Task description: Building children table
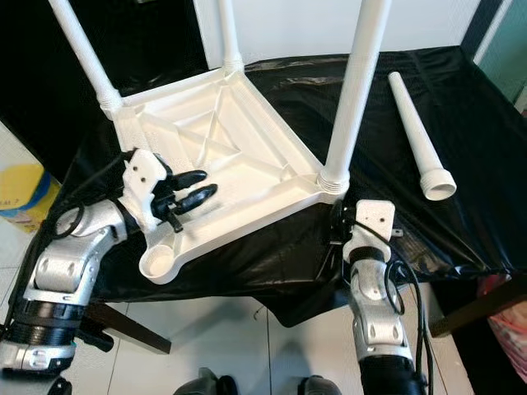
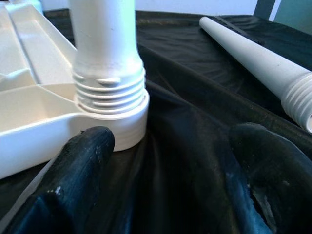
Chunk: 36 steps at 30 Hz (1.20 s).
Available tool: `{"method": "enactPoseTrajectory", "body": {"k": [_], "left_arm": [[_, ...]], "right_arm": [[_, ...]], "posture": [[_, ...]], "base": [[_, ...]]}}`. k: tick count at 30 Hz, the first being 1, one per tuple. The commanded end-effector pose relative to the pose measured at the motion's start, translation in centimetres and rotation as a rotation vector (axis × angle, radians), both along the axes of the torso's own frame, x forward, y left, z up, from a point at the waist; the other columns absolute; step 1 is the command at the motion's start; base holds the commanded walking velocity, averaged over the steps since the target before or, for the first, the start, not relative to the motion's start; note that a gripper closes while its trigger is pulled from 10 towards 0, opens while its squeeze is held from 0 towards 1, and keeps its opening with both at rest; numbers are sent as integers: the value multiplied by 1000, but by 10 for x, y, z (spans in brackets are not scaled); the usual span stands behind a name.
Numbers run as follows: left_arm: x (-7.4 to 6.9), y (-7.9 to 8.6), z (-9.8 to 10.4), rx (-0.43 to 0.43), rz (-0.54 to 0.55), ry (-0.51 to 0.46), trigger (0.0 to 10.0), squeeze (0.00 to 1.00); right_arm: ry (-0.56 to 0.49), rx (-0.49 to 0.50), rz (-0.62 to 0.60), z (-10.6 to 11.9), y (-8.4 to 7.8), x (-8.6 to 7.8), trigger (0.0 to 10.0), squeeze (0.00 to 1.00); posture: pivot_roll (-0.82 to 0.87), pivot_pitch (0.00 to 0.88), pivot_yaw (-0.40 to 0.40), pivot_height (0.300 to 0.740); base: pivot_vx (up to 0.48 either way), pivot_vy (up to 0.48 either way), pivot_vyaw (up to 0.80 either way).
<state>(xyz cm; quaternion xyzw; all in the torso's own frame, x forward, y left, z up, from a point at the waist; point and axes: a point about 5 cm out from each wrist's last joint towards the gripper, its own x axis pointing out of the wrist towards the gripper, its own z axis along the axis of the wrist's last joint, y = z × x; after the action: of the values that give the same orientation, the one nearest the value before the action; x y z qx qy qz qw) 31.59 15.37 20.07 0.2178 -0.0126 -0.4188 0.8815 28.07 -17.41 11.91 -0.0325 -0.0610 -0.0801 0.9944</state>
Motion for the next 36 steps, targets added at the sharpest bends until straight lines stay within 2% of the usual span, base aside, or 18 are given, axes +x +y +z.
{"method": "enactPoseTrajectory", "body": {"k": [1, 3, 4, 5, 7, 9, 10, 12, 13, 15, 17, 18, 19, 22, 26, 31, 33, 36], "left_arm": [[12, 19, -1, 8, 279, -88, 10000, 0], [23, 37, -12, 120, 409, -69, 10000, 0], [23, 37, -12, 120, 409, -69, 10000, 0], [26, 46, -17, 171, 461, -65, 10000, 0], [26, 46, -17, 171, 461, -65, 10000, 0], [33, 65, -24, 289, 579, -82, 10000, 0], [33, 65, -24, 289, 579, -82, 10000, 0], [34, 76, -30, 372, 637, -84, 10000, 0], [34, 76, -30, 372, 637, -84, 10000, 0], [33, 75, -38, 463, 601, -101, 10000, 0], [33, 75, -38, 463, 601, -101, 10000, 0], [31, 72, -43, 505, 570, -105, 10000, 0], [31, 72, -43, 505, 570, -105, 10000, 0], [26, 63, -53, 556, 456, -86, 10000, 0], [15, 46, -61, 548, 293, -32, 10000, 0], [3, 31, -64, 533, 141, -3, 10000, 0], [3, 31, -64, 533, 141, -3, 10000, 0], [-6, 16, -68, 486, 68, 39, 10000, 0]], "right_arm": [[-12, 5, 27, 0, 5, -3, 10000, 0], [-7, 15, 64, -2, 10, -5, 10000, 0], [-7, 15, 64, -2, 10, -5, 10000, 0], [-8, 17, 83, -1, 13, -6, 10000, 0], [-8, 17, 83, -1, 13, -6, 10000, 0], [-8, 30, 126, -1, 21, -6, 10000, 0], [-8, 30, 126, -1, 21, -6, 10000, 0], [5, 41, 151, -2, 25, -7, 10000, 0], [5, 41, 151, -2, 25, -7, 10000, 0], [27, 58, 177, -5, 31, -7, 10000, 0], [27, 58, 177, -5, 31, -7, 10000, 0], [42, 62, 191, -7, 34, -6, 10000, 0], [42, 62, 191, -7, 34, -6, 10000, 0], [80, 70, 209, -13, 38, -2, 10000, 0], [100, 71, 241, -15, 43, 6, 10000, 0], [106, 74, 280, -15, 48, 14, 10000, 0], [106, 74, 280, -15, 48, 14, 10000, 0], [121, 66, 314, -14, 53, 23, 10000, 0]], "posture": [[-24, 102, 52, 740], [-32, 101, 52, 740], [-32, 101, 52, 740], [-35, 102, 54, 740], [-35, 102, 54, 740], [-41, 102, 61, 740], [-41, 102, 61, 740], [-43, 102, 62, 740], [-43, 102, 62, 740], [-44, 102, 63, 740], [-44, 102, 63, 740], [-44, 102, 63, 740], [-44, 102, 63, 740], [-40, 99, 60, 740], [-34, 94, 57, 740], [-27, 93, 56, 740], [-27, 93, 56, 740], [-17, 91, 57, 740]], "base": [[0, 0, 0], [0, 0, 0], [0, 0, 0], [0, 0, 0], [0, 0, 0], [0, 0, 0], [0, 0, 0], [0, 0, 0], [0, 0, 0], [0, 0, 0], [0, 0, 0], [0, 0, 0], [0, 0, 0], [0, 0, 0], [0, 0, 0], [0, 0, 0], [0, 0, 0], [0, 0, 0]]}}
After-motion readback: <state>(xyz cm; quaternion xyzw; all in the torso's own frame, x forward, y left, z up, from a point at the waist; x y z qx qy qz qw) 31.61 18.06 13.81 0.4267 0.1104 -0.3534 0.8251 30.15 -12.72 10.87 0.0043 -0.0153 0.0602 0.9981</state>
